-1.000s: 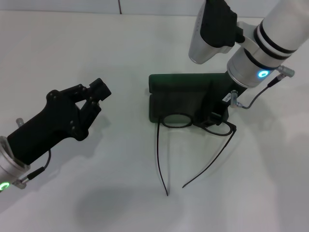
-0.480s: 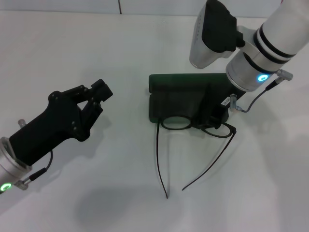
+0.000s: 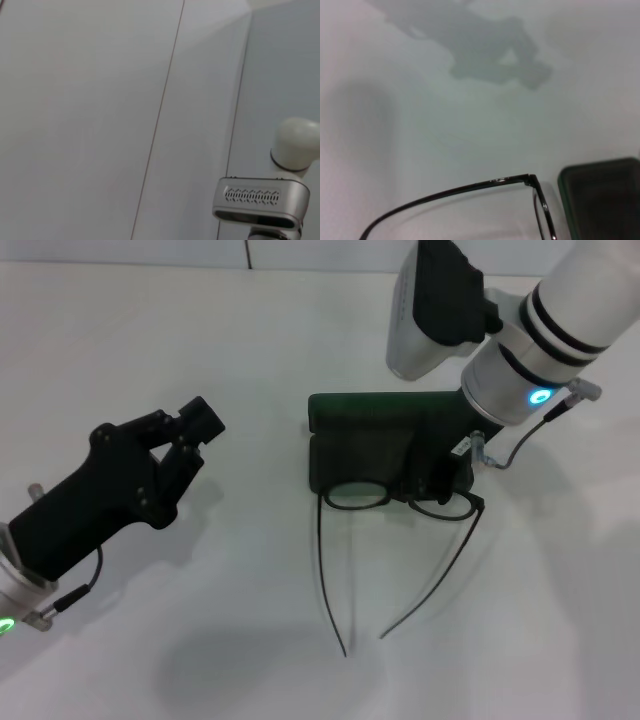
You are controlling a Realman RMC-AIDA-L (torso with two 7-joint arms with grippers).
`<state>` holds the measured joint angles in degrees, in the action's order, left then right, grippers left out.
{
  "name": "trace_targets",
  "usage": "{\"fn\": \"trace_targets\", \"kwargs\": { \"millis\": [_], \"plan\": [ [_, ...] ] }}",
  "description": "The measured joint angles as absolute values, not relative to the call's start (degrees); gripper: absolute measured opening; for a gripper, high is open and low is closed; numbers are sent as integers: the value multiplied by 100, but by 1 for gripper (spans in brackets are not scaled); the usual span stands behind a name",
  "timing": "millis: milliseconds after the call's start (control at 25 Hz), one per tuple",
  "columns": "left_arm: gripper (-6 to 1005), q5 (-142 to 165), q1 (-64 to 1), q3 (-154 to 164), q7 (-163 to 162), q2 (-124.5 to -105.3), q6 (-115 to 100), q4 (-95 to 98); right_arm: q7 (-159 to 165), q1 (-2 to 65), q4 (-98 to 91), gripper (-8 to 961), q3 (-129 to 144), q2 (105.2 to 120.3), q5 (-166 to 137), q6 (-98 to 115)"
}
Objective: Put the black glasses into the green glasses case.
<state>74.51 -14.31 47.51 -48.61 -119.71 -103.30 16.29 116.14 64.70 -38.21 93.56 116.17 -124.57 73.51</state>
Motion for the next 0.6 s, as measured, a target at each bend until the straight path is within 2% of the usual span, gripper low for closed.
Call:
{"fn": "trace_targets", "kwargs": {
  "millis": [280, 360, 600],
  "plan": [
    [102, 7387, -1658, 4722, -4839, -11916, -10777, 1688, 11634, 5800, -4949, 49, 8806, 11587, -12432, 7755],
    [101, 7282, -1764, 4687, -4841, -11915, -10906, 1732, 11587, 5114, -5699, 49, 7943, 11584, -12250, 8266],
    [100, 7013, -2135, 4806, -4948, -11938, -11411, 2011, 11070, 4225, -5934, 49, 6936, 11558, -11248, 8611]
  ]
}}
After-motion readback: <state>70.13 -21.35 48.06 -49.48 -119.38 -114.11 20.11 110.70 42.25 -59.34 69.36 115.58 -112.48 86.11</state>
